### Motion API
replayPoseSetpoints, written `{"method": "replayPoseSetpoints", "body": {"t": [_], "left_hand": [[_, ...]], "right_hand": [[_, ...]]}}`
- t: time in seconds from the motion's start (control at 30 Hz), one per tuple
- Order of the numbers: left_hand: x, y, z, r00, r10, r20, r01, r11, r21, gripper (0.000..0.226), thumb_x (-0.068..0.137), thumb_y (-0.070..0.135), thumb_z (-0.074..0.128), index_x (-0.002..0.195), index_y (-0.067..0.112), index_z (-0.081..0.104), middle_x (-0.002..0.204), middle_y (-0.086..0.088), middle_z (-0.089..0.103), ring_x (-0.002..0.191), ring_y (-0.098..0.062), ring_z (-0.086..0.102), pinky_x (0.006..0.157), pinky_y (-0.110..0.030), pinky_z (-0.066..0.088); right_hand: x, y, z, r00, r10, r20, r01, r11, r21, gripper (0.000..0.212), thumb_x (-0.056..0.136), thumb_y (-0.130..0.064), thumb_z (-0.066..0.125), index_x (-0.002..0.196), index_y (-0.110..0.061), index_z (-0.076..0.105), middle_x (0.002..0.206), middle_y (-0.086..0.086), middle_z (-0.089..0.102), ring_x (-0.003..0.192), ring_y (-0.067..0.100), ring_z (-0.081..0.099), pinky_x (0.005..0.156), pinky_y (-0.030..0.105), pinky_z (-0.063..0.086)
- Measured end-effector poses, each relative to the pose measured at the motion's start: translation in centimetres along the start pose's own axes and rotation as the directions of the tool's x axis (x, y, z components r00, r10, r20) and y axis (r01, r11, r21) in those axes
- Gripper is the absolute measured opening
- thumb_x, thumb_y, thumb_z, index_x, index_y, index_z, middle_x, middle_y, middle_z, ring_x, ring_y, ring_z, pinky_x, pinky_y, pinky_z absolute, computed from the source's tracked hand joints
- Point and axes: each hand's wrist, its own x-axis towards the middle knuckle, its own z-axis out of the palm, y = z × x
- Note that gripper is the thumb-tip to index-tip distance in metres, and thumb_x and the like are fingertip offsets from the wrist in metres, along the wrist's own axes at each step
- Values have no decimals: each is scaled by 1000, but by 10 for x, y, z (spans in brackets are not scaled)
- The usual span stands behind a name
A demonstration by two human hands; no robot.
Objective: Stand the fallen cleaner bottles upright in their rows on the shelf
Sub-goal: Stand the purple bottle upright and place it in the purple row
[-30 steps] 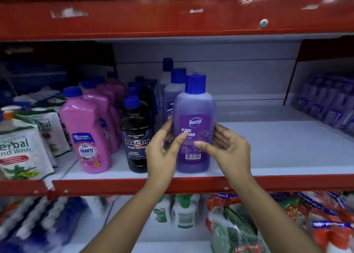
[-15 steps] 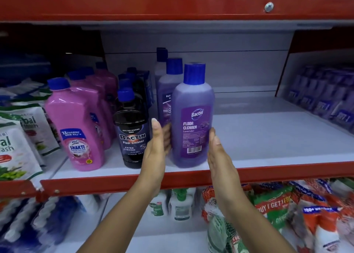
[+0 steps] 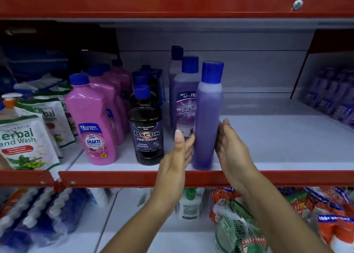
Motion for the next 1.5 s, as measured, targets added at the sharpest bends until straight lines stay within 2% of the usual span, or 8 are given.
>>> {"method": "replayPoseSetpoints", "body": {"t": [0.17,0.3,0.43,0.77,1.0,1.2,1.33,1.5], "left_hand": [[0,0,1,999,11,-43,-11,1000,-9,89,71,77,23,130,21,59,131,10,63,120,3,57,108,-20,39],[18,3,1,999,6,-49,-8,999,-42,88,72,77,22,133,24,56,125,19,60,115,10,54,106,-17,35],[41,11,6,999,-10,39,14,994,-108,86,72,79,18,137,32,50,129,22,59,112,13,55,100,-14,37],[42,15,15,990,66,126,-42,982,-182,85,73,74,20,137,27,50,132,13,63,120,2,58,95,-12,48],[15,14,28,996,65,62,-53,982,-184,48,68,70,18,99,47,48,77,48,62,78,34,53,65,8,38],[24,3,17,999,51,12,-50,991,-121,100,62,91,20,146,40,32,143,31,43,128,19,37,103,-12,24],[35,5,9,1000,13,-2,-13,994,-113,103,65,91,18,147,31,35,149,16,44,136,3,39,117,-28,23],[26,8,4,1000,0,0,0,996,-88,81,70,78,11,130,38,47,108,35,65,100,22,56,77,3,42]], "right_hand": [[-2,-2,1,1000,3,2,-3,1000,-29,37,101,-41,32,93,-29,66,106,-12,70,111,3,61,103,27,43],[-19,9,3,993,-79,-84,72,994,-76,48,97,-52,29,137,-35,48,145,-21,45,135,0,39,116,30,27],[-52,27,15,979,-186,-86,180,981,-69,48,87,-64,29,134,-57,34,132,-45,40,123,-23,36,104,14,29],[-50,35,18,975,-206,-87,207,978,8,48,83,-66,33,131,-60,31,133,-47,38,128,-22,32,114,21,24],[-28,12,2,981,-189,-48,186,981,-48,24,94,-52,29,101,-55,52,88,-47,63,89,-30,55,79,4,41],[-13,1,-8,984,-167,-56,159,979,-128,32,101,-43,25,97,-49,56,97,-32,67,96,-16,58,84,11,40],[-31,18,0,986,-157,-53,151,982,-114,27,98,-52,25,97,-59,51,81,-50,61,86,-29,55,83,11,36],[-33,33,3,988,-150,-30,147,986,-84,44,94,-62,26,135,-55,39,107,-44,59,106,-24,51,97,18,35]]}}
